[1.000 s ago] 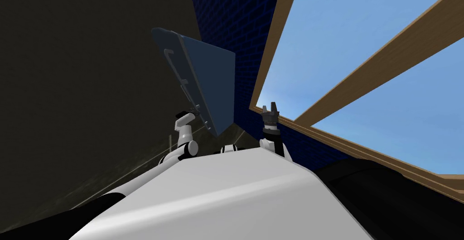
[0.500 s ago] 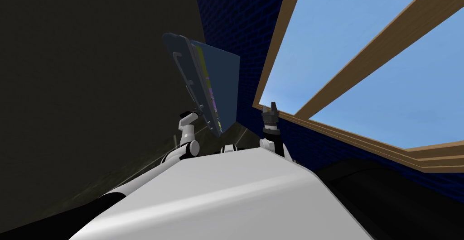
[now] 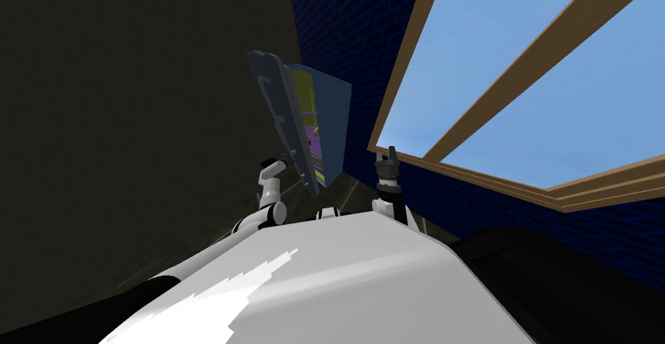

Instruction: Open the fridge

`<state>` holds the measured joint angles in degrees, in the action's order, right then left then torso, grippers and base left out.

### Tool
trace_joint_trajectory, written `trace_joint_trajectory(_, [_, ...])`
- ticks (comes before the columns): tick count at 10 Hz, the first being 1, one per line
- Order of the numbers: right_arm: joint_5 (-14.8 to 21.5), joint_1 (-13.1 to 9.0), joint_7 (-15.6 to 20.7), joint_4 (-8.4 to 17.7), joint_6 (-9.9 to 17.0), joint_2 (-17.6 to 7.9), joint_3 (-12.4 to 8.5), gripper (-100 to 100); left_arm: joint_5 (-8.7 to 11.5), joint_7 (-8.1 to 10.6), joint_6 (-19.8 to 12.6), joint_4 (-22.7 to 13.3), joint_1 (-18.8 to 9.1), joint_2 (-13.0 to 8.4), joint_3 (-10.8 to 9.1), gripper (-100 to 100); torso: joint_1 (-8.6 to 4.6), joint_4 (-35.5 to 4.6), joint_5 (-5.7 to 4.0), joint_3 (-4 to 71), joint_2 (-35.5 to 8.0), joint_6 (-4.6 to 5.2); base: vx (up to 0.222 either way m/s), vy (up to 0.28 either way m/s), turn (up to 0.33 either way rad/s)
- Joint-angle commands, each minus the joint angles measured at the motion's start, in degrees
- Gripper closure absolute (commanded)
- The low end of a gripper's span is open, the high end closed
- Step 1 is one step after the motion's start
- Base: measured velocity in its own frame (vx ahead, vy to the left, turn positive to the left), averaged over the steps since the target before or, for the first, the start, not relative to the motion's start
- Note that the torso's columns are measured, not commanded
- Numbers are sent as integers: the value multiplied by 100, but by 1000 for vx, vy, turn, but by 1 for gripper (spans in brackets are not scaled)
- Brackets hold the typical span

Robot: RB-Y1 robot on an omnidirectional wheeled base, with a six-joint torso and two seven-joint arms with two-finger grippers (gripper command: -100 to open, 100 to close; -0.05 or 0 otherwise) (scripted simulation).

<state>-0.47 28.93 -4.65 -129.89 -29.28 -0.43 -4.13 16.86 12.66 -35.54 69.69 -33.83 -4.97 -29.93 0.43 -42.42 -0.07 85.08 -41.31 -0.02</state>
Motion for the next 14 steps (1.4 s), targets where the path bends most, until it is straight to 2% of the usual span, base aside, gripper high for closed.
trace_joint_trajectory(1, [0, 0, 0, 0, 0, 1, 0, 0, 111, -104, 70, 79, -79, -12, 124, 100, -23, 1, -3, -2, -6, 3, -128, 268, -68])
trace_joint_trajectory(6, [0, 0, 0, 0, 0, 0, 0, 0, 298, -234, 20, 71, -114, 26, 316, 100, -12, -26, -7, -26, -42, 13, -101, 262, -66])
trace_joint_trajectory(7, [0, 1, 0, 0, 0, 1, 0, 0, 391, -299, -4, 67, -131, 44, 413, 100, -38, -25, -10, -32, -56, 8, -131, 274, -63])
trace_joint_trajectory(9, [0, 1, 0, 0, 0, 1, 1, 0, 346, -268, -62, 32, -63, 93, 401, 100, -64, -27, -15, -53, -92, 9, -69, 170, -29])
trace_joint_trajectory(10, [0, 2, 0, 0, 0, 2, 2, 0, 458, -362, -91, 30, -65, 110, 475, 100, -106, -7, -19, -49, -87, 12, -34, 215, -55])
trace_joint_trajectory(11, [0, 1, 0, -1, -1, 1, 1, 0, 563, -450, -123, 42, -72, 135, 552, 100, -57, -3, -8, -51, -94, 17, -40, 320, -142])
trace_joint_trajectory(12, [0, 1, 0, 0, 0, 0, 0, 0, 563, -450, -123, 42, -72, 135, 552, 100, -14, -1, 7, -48, -88, 12, -50, 336, -97])
trace_joint_trajectory(13, [0, 1, 0, 0, 0, 0, 0, 0, 669, -538, -155, 54, -79, 161, 629, 100, -1, -4, 9, -43, -79, -7, -68, 350, -87])
trace_joint_trajectory(14, [0, 1, 0, 0, 0, 0, 0, 0, 669, -538, -155, 54, -79, 161, 629, 100, -8, -7, 7, -39, -73, -3, -52, 314, -34])
